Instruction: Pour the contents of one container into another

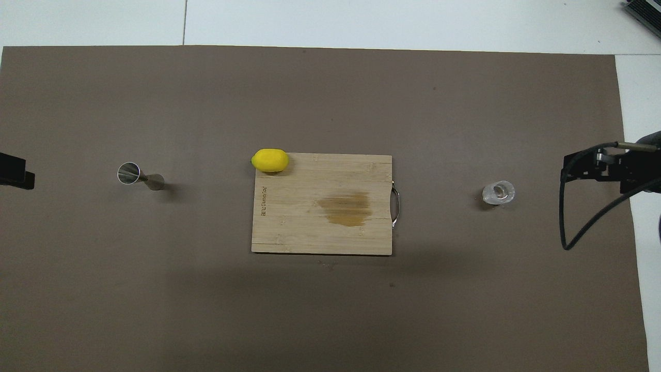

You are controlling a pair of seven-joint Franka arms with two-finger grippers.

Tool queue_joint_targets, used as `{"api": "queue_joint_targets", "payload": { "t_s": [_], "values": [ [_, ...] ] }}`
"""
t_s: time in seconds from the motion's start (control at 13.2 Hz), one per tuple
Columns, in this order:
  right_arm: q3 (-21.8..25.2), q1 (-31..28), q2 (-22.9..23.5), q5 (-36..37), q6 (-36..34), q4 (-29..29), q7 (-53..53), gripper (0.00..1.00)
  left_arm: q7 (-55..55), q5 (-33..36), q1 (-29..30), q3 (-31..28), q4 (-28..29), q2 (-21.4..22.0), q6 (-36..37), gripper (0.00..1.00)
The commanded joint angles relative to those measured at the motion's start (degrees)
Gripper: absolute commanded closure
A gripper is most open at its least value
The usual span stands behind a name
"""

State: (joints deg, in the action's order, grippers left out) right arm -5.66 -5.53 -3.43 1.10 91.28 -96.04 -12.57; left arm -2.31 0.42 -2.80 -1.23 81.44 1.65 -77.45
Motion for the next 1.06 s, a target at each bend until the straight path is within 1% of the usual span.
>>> {"api": "queue_joint_targets", "payload": {
  "t_s": [0.0,0.53,0.76,0.84,0.91,0.99],
  "values": [
    [-0.4,0.0,-1.6,0.2,0.5,-1.8,0.7,0.0,-0.1,-0.6,-0.6,-0.5,-1.3,-0.7,-0.1,0.0],
    [-0.4,0.0,-1.6,0.2,0.4,-1.8,0.6,0.0,-0.2,-0.3,-1.0,-0.8,-1.3,-0.9,-1.6,0.0],
    [-0.5,-0.4,-1.6,0.0,0.5,-1.8,0.6,0.0,-0.2,-0.4,-0.9,-0.4,-0.8,0.1,-4.7,0.0],
    [-0.5,-0.6,-1.6,0.0,0.5,-1.8,-0.2,0.0,0.0,-0.3,-1.1,-0.7,0.0,0.5,-5.2,0.0],
    [-0.5,-0.7,-1.6,0.0,0.9,-1.8,-0.3,0.0,-0.1,-0.3,-0.7,-0.4,2.6,1.8,-7.1,0.0],
    [-0.5,-0.7,-1.6,-0.5,1.1,-1.8,-0.3,0.0,-0.1,-0.5,-0.5,-0.5,4.1,2.4,-9.8,0.0]
  ]
}}
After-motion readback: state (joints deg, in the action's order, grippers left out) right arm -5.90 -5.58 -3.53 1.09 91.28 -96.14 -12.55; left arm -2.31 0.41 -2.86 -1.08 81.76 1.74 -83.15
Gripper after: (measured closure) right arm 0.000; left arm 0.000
